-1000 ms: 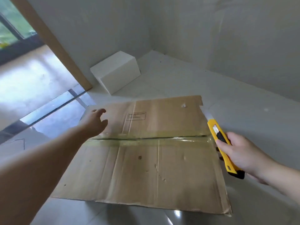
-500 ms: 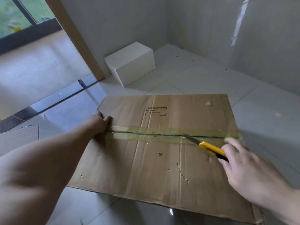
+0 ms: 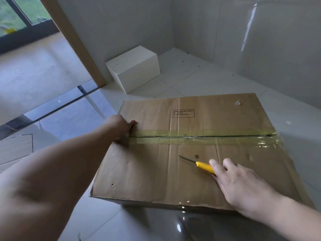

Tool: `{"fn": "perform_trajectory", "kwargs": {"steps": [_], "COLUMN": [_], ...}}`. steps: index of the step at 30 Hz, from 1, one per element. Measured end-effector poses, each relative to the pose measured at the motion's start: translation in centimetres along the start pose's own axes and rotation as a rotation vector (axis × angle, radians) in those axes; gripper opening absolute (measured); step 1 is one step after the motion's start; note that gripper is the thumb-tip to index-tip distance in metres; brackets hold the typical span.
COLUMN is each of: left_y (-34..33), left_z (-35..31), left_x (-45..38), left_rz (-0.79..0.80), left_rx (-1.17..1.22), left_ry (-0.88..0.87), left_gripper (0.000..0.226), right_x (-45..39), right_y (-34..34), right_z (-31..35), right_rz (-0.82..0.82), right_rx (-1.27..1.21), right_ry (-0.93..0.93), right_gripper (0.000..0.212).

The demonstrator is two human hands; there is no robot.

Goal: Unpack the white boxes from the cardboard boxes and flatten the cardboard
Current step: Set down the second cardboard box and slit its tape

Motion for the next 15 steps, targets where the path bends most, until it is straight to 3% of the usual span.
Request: {"fn": "perform_trajectory", "kwargs": {"steps": [1,2,4,5,8,12,15], "left_y": [0.1,0.1,0.2,0.3,1.5,3.2,3.5], "left_z": [-1.4,-2.8,-5.6,-6.9,-10.5,-14.8,-16.4], "left_x": [0.5,1.0,2.4,3.1,4.5,4.7,2.3], "left_rz": [-0.008,-0.012,-0.012,-0.028,-0.133,-0.175,-0.136], "left_rx": [0.011,0.021,0.002,-0.023,-0.062,0.029,0.065], "left_ry": [-0.01,-0.025,-0.055,-0.068,-0.198,-0.536,-0.562], "left_gripper": [0.06,0.059,0.059,0.061,0.061,0.06,0.056], "right_x": [0.3,0.6,1.2,1.7,2.8,2.7,2.6], "right_y": [0.4,0.7,0.8,0.7,0.1,0.3,0.0], "right_z": [-0.3,-0.6,-0.5,-0.7,-1.5,-2.8,-2.8], "right_rz": [0.01,0.048,0.201,0.213,0.359,0.373,0.393], "right_rx": [-0.019,-0.025,-0.066,-0.069,-0.06,-0.035,-0.05], "right_ry": [-0.007,-0.021,0.005,0.027,0.038,-0.006,-0.012], "right_gripper": [0.047,0.052,0.088,0.097,0.087,0.082,0.08]}}
Point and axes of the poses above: each hand's wrist, its own x-axis away from the middle knuckle, its own y-axis out of the back of the hand, z = x × y, the point moved 7 cm from there along -x, towards the middle knuckle, and after that the axes turned 12 degrees about y, right-handed, at the moved point
